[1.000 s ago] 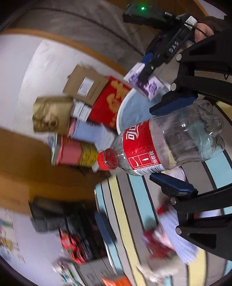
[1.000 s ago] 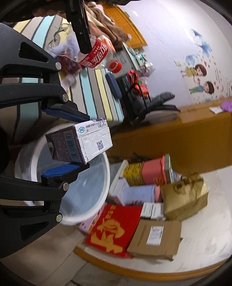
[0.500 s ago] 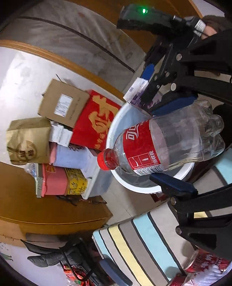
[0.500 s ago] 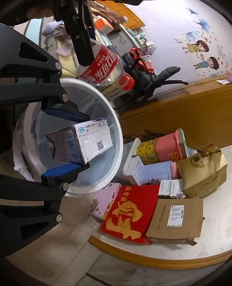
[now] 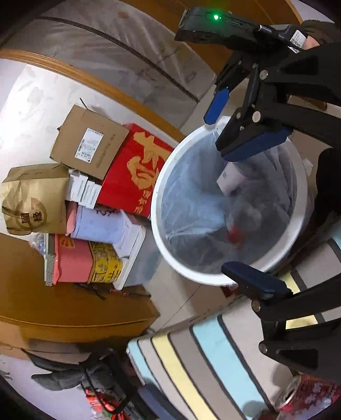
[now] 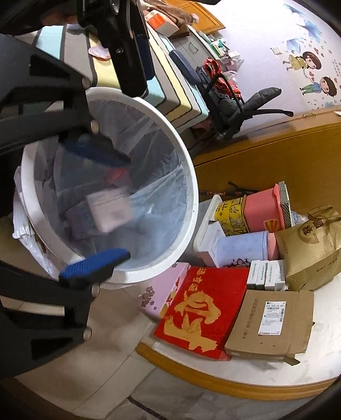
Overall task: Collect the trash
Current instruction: 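Move both tools back over the table toward the remaining trash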
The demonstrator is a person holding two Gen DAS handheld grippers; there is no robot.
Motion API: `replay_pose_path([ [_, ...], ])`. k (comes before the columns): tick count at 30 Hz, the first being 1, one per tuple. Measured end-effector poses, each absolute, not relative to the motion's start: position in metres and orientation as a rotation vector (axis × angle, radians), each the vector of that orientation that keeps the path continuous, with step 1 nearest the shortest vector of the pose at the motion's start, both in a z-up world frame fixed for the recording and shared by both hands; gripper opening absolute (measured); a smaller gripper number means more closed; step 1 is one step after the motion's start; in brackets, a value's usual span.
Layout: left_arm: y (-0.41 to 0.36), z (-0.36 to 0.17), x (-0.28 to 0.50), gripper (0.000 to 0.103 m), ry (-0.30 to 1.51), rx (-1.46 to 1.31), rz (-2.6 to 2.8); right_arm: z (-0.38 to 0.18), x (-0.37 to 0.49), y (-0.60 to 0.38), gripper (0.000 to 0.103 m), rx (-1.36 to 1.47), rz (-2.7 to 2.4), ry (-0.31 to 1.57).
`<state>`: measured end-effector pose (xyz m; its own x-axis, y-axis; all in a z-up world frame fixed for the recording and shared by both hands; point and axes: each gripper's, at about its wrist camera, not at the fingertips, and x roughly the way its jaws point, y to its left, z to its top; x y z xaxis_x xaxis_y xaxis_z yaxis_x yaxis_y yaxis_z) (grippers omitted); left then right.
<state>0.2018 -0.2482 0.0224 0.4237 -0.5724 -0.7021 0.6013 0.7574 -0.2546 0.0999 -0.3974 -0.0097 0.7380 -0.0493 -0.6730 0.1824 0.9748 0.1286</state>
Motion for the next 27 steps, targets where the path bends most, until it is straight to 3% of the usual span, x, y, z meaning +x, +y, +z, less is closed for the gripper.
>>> replay_pose_path([
  [27,-0.078,0.052,0.151,0.080,0.723,-0.040,-0.477,0.015,0.083,-0.303,0.068,0.139,0.051,0.650],
])
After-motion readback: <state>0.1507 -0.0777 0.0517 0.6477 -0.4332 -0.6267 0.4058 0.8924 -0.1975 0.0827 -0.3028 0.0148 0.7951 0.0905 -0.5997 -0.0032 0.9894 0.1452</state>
